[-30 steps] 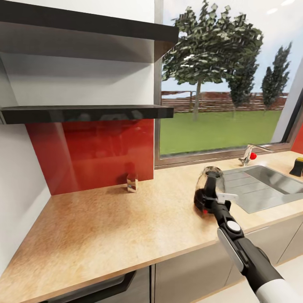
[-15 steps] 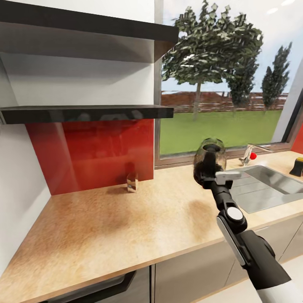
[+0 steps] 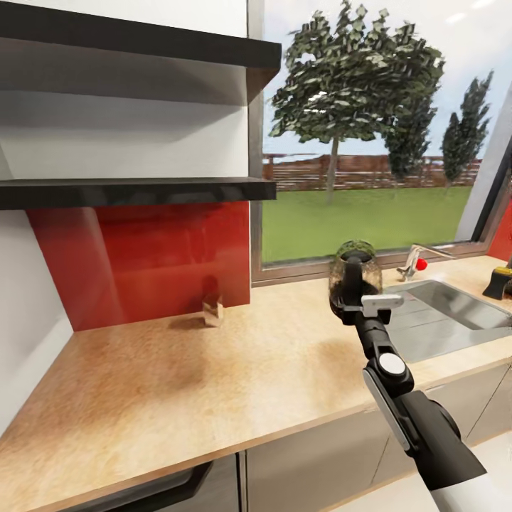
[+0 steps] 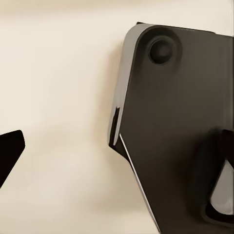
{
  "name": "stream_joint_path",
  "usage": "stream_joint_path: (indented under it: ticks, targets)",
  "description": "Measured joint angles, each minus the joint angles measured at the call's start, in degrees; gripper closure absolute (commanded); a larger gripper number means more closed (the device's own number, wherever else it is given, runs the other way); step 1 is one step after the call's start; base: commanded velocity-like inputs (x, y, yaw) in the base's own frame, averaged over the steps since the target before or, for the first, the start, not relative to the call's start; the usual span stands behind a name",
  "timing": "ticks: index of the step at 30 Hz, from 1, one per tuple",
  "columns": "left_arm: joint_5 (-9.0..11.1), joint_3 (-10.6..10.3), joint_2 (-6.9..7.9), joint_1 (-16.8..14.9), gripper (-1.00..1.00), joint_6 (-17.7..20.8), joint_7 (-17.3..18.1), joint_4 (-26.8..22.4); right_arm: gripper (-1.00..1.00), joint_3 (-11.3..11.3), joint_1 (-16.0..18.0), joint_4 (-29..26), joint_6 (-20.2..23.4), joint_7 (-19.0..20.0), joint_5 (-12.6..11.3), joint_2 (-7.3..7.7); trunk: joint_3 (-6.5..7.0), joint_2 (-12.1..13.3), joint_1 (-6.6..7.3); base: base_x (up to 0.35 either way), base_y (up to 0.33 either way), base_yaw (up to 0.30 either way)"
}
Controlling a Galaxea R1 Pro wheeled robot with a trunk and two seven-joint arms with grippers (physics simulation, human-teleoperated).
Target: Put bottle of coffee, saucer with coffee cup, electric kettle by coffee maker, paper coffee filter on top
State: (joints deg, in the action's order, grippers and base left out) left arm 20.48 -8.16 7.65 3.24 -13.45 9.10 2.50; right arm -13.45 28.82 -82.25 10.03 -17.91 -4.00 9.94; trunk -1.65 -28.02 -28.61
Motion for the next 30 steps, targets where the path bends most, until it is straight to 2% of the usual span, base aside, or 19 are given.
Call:
stream_joint_path:
  ticks: [6,10,12,30]
  targets:
    - [0.0,0.2,-0.11,0.0,-1.00,0.0,0.0,-0.1,1.00,0.0,-0.1,0.5,0.0,0.0,-0.1,0.00,0.00,0.0,0.01,0.024,-0.270,0.000]
    - [0.1,0.3,-0.17,0.0,-1.00,0.0,0.0,-0.1,1.00,0.0,-0.1,0.5,0.0,0.0,-1.6,0.00,0.00,0.0,0.01,0.089,-0.268,0.000]
    - [0.4,0.6,-0.14,0.0,-1.00,-0.1,-0.1,-0.1,1.00,-0.1,-0.2,0.5,-0.2,0.1,-3.4,0.00,0.02,0.0,0.00,0.005,-0.272,-0.192]
    - [0.7,0.8,-0.22,0.0,-1.00,-0.2,-0.1,-0.3,1.00,-0.2,-0.3,2.5,-0.2,0.2,-3.4,-0.08,0.46,0.0,0.00,0.000,-0.274,-0.254]
